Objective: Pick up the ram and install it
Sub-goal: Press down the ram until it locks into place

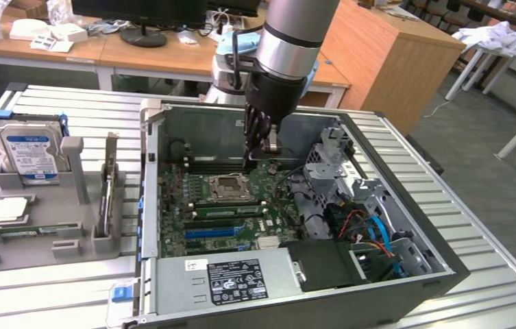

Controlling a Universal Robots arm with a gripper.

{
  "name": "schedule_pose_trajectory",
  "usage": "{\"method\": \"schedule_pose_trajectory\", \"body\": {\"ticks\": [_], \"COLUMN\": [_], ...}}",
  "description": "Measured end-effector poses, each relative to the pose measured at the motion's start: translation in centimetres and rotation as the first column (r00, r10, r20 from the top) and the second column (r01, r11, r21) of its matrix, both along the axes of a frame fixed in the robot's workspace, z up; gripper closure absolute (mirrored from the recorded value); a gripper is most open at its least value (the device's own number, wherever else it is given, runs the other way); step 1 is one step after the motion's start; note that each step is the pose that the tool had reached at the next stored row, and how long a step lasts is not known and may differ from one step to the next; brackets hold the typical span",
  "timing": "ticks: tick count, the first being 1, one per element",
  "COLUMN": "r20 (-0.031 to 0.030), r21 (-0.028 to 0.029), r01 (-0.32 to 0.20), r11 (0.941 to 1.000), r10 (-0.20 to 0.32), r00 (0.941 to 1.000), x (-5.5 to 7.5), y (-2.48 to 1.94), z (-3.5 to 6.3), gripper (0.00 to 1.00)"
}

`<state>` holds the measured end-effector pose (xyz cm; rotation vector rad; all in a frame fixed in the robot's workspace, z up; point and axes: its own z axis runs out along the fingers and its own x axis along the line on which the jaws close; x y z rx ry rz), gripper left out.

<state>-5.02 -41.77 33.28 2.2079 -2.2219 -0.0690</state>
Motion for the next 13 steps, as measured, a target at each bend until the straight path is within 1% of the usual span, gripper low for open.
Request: {"method": "schedule_pose_trajectory", "body": {"ticks": [8,11,13], "r20": [-0.0001,-0.0001,0.0], "r21": [-0.0001,-0.0001,0.0], "r01": [0.001,0.048,0.085], "r11": [1.0,0.9989,0.9964], "r10": [-0.001,-0.048,-0.085], "r00": [1.0,0.9989,0.9964], "x": [0.0,0.0,0.0], "y": [0.0,0.0,0.0], "z": [0.0,0.0,-0.01], "gripper": [0.89,0.89,0.89]}}
